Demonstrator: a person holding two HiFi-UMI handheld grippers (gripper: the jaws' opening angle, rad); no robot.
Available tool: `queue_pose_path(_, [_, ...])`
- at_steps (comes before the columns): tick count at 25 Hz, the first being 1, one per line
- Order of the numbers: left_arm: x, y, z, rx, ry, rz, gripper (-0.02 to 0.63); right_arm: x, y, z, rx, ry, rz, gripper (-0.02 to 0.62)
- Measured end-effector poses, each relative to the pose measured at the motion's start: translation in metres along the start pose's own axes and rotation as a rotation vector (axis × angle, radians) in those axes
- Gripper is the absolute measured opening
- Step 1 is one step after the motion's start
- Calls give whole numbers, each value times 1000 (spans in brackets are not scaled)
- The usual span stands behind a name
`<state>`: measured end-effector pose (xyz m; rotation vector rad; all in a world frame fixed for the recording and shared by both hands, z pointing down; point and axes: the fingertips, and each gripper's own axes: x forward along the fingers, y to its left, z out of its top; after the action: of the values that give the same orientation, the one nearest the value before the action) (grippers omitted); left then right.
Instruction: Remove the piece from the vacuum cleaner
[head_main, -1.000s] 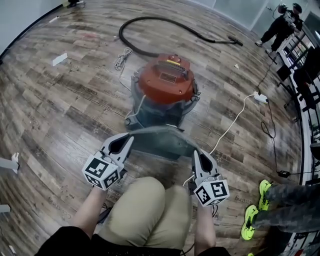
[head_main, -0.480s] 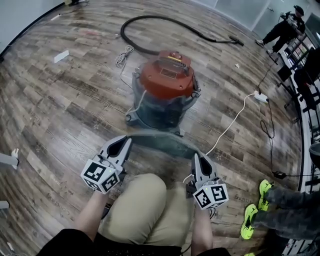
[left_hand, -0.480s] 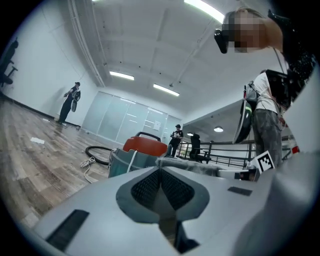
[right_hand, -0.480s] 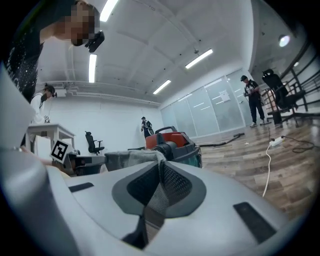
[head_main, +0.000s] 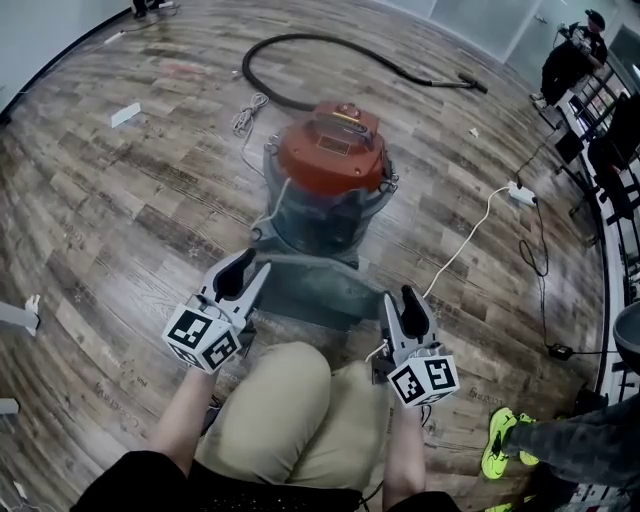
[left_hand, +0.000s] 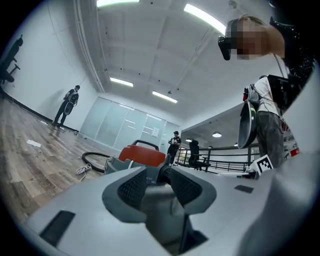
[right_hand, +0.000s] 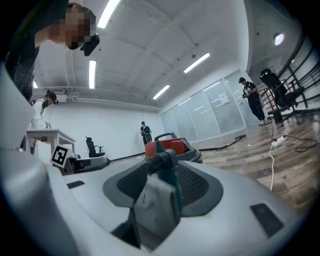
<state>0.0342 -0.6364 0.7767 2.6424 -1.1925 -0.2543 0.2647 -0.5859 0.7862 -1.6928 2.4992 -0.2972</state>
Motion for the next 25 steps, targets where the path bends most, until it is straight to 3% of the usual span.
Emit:
queue_pose_path(5, [0, -9, 0, 63, 2, -5, 137, 3, 8, -6, 14, 30, 41, 189])
queue_pose_path(7, [3, -15, -5, 97, 35, -18, 23, 4, 10, -11, 17, 52, 47, 186])
queue_pose_path(8, [4, -18, -8, 109, 48, -25, 10, 4, 11, -13, 22, 59, 51, 185])
queue_pose_path(10, [6, -22, -13, 114, 68, -37, 9, 5, 12, -14, 35, 60, 56, 162])
queue_pose_path(13, [6, -24, -17, 114, 82, -46, 9, 1, 8, -11, 43, 49, 44, 12])
queue_pose_path(17, [5, -21, -20, 111, 94, -43, 9, 1, 11, -8, -32, 65, 47, 11])
queue_pose_path(25, [2, -18, -26, 134, 118, -45, 9, 0, 15, -2, -87, 55, 51, 11])
